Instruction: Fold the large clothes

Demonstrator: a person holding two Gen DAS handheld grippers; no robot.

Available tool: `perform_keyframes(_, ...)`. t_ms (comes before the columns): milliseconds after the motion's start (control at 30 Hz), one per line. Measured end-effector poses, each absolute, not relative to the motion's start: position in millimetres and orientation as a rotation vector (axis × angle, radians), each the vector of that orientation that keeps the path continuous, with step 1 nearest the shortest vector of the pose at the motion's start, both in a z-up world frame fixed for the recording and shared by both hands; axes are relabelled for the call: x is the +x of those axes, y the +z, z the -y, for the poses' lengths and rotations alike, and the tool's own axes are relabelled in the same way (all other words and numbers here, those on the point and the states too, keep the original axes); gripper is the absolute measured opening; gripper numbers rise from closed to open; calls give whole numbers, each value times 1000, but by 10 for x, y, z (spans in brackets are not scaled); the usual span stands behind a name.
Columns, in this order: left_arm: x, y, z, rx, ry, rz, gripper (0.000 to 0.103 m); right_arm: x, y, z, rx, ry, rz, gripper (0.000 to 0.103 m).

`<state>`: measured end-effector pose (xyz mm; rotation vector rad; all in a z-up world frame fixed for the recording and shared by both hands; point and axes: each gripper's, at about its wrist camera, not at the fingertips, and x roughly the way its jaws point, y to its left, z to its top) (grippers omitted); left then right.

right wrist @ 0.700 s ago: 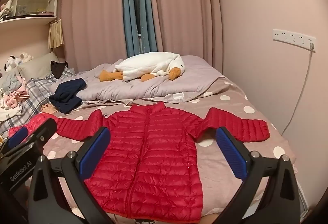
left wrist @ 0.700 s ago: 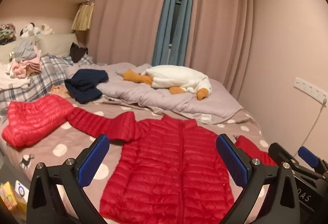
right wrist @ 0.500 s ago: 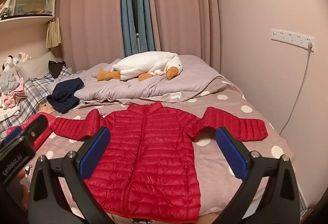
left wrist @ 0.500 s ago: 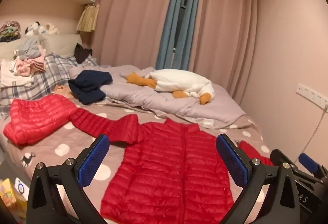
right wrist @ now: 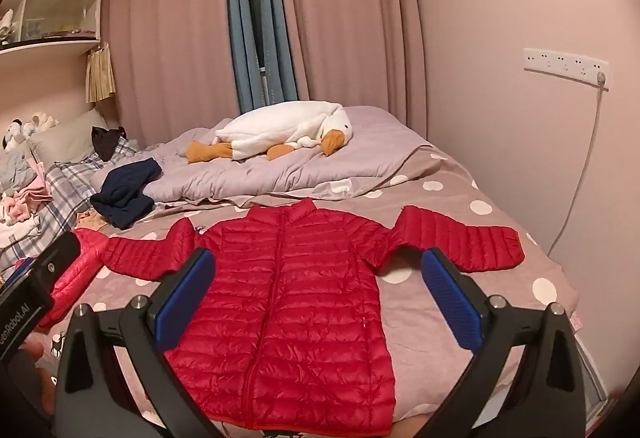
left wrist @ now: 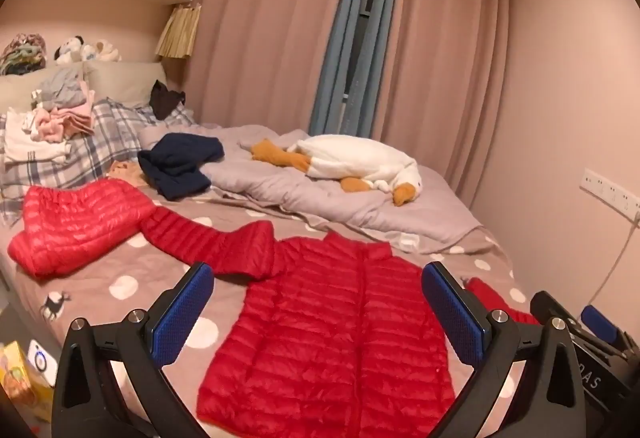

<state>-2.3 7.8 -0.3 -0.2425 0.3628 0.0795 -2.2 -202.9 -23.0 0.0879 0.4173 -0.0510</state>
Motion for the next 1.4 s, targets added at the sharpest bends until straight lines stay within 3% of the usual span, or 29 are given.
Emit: perform_keyframes(1400,-39,-86,-233,-302,142,-378,103,-45,-191,2063,78,-68,-411,103)
